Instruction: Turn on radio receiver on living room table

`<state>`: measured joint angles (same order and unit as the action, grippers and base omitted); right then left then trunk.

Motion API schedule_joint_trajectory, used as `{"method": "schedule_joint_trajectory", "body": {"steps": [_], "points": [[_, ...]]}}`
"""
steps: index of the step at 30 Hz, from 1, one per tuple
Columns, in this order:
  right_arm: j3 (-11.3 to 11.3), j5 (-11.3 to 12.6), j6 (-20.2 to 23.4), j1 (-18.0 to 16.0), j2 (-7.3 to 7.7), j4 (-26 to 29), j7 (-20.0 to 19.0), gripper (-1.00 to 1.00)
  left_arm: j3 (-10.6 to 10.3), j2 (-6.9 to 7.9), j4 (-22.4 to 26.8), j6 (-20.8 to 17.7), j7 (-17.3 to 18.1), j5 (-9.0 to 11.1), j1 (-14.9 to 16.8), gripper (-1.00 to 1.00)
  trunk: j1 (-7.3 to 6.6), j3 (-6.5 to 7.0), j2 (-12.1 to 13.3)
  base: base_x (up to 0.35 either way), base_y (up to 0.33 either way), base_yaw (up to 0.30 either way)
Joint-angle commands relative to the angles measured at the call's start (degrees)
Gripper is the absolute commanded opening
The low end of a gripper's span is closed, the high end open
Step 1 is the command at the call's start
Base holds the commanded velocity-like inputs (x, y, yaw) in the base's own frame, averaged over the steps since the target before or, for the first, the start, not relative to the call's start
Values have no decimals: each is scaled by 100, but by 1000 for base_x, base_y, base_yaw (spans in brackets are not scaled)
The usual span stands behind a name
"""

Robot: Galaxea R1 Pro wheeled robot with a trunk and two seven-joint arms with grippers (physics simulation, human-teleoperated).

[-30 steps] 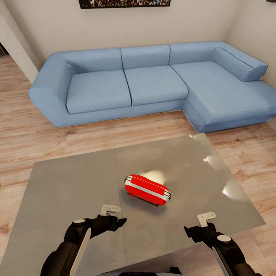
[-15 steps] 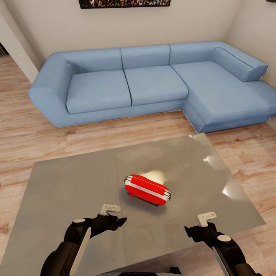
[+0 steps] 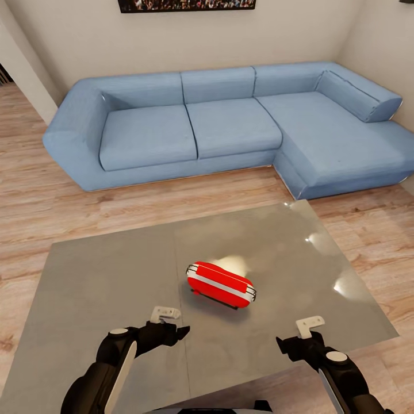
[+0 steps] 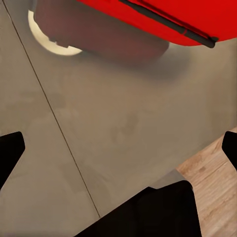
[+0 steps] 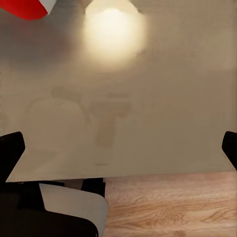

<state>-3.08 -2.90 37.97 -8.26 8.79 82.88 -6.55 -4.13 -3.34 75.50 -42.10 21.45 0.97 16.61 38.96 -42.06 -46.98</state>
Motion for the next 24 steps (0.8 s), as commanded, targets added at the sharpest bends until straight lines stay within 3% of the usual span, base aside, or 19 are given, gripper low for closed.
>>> {"method": "schedule_joint_trajectory", "body": {"steps": [1, 11, 14, 17, 24], "points": [[-2, 0, 0, 0, -3, 0, -5, 100, 0, 0, -2, 0, 0, 0, 0, 100, 0, 0, 0, 0, 0, 0], [-3, -6, 7, -18, 27, 59, -21, 100, -5, 0, -3, 30, 14, 4, 0, 100, 0, 0, 0, 0, 0, 0], [-39, -74, 61, -236, 31, 191, -26, 100, -6, 0, -12, 29, 17, 4, 0, 100, 0, 0, 0, 0, 0, 0], [-73, -300, 150, -507, 8, 229, -36, 100, -8, 0, -16, 22, 14, 1, 0, 100, 0, 0, 0, 0, 0, 0], [-477, -606, 371, -863, -22, 253, -46, 100, -8, 0, -25, 26, 13, 0, 0, 100, 0, 0, 0, 0, 0, 0]]}}
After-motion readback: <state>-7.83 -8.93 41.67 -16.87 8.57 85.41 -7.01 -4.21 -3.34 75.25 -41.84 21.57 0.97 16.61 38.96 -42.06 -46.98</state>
